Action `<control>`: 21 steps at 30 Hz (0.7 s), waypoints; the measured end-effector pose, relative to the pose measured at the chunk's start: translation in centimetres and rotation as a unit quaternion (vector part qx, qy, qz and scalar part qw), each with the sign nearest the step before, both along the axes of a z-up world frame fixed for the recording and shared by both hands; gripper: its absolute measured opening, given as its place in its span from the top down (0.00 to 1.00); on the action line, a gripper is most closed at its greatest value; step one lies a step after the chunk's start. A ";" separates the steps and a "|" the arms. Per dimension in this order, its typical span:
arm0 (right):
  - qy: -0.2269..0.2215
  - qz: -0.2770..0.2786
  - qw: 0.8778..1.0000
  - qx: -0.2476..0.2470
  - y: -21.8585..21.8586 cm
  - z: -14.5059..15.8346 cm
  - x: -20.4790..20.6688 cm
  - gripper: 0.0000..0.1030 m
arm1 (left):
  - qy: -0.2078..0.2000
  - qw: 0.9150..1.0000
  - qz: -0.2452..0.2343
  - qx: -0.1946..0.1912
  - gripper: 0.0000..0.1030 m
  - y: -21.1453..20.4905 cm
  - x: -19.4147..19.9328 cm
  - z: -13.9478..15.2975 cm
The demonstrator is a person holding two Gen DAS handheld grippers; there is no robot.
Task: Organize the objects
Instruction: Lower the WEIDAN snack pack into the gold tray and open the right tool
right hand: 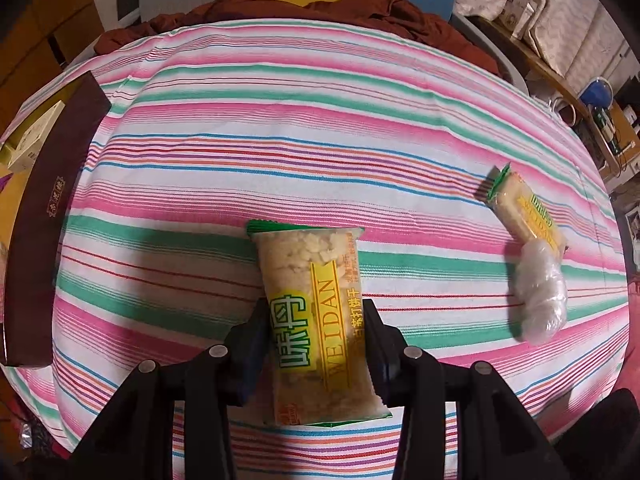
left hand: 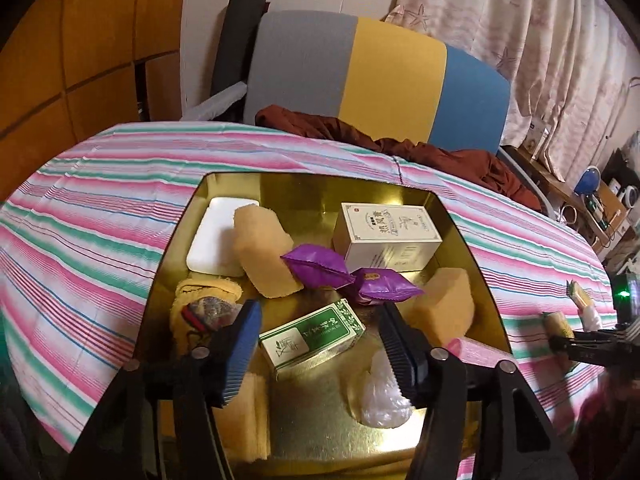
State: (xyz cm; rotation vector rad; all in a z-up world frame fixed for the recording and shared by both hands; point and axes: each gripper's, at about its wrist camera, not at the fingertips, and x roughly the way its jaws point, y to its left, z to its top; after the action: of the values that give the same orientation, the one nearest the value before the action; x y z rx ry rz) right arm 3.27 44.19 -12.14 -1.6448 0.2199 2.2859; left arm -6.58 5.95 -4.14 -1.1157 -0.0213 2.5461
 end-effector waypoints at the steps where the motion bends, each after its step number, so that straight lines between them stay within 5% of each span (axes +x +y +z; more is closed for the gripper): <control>1: 0.013 0.005 1.000 -0.020 -0.3 0.4 -0.1 0.58 | 0.003 1.000 0.000 -0.001 0.35 0.0 0.2 0.2; 13: 0.131 0.114 0.982 -0.074 -12.1 7.1 -3.7 0.58 | 0.035 0.999 0.005 -0.007 0.24 -1.4 2.2 1.9; 21: 0.160 0.150 0.966 -0.134 -18.2 8.9 -7.8 0.57 | 0.033 0.999 0.022 -0.010 0.22 -3.1 2.7 2.1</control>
State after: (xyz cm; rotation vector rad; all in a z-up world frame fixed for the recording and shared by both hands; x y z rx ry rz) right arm -4.56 26.00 -3.21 -1.5028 0.3936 2.8610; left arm -3.89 2.88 -2.07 -1.0492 -0.0030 2.6265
